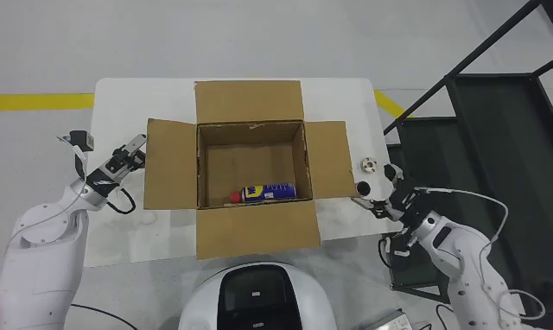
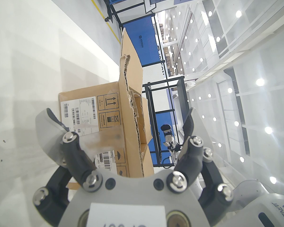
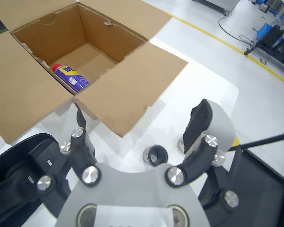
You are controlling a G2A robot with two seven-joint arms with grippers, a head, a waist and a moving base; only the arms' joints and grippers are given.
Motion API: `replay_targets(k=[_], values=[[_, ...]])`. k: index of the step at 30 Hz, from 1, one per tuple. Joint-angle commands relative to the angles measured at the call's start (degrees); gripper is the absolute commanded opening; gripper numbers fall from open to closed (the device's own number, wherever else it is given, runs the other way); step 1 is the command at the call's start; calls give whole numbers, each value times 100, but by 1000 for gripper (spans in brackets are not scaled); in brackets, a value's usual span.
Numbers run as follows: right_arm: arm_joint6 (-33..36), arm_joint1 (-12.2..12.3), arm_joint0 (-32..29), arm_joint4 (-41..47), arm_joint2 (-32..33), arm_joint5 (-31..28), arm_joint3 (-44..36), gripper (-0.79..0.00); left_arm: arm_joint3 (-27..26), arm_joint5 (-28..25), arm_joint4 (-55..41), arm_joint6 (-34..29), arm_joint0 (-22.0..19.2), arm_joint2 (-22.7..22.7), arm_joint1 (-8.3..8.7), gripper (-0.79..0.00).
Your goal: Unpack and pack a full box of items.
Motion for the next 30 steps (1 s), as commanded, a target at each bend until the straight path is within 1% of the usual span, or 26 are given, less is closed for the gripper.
replay_targets(k=[1,3,7,16,21,26,30], values=[[162,21,-3,-53,96,0,209,0,0,0,0,0,0,0,0,0],[381,33,15,-310,32,105,346,0,0,0,0,0,0,0,0,0],[531,42,177,-482,-217,119,705,0,0,0,0,0,0,0,0,0],[675,39,837,-505,-697,320,1675,0,0,0,0,0,0,0,0,0],[703,41,1138,-508,-885,404,2121,0,0,0,0,0,0,0,0,0],[634,27,1386,-605,-1091,701,2441,0,0,0,0,0,0,0,0,0],[600,22,1553,-616,-1222,802,2679,0,0,0,0,0,0,0,0,0]])
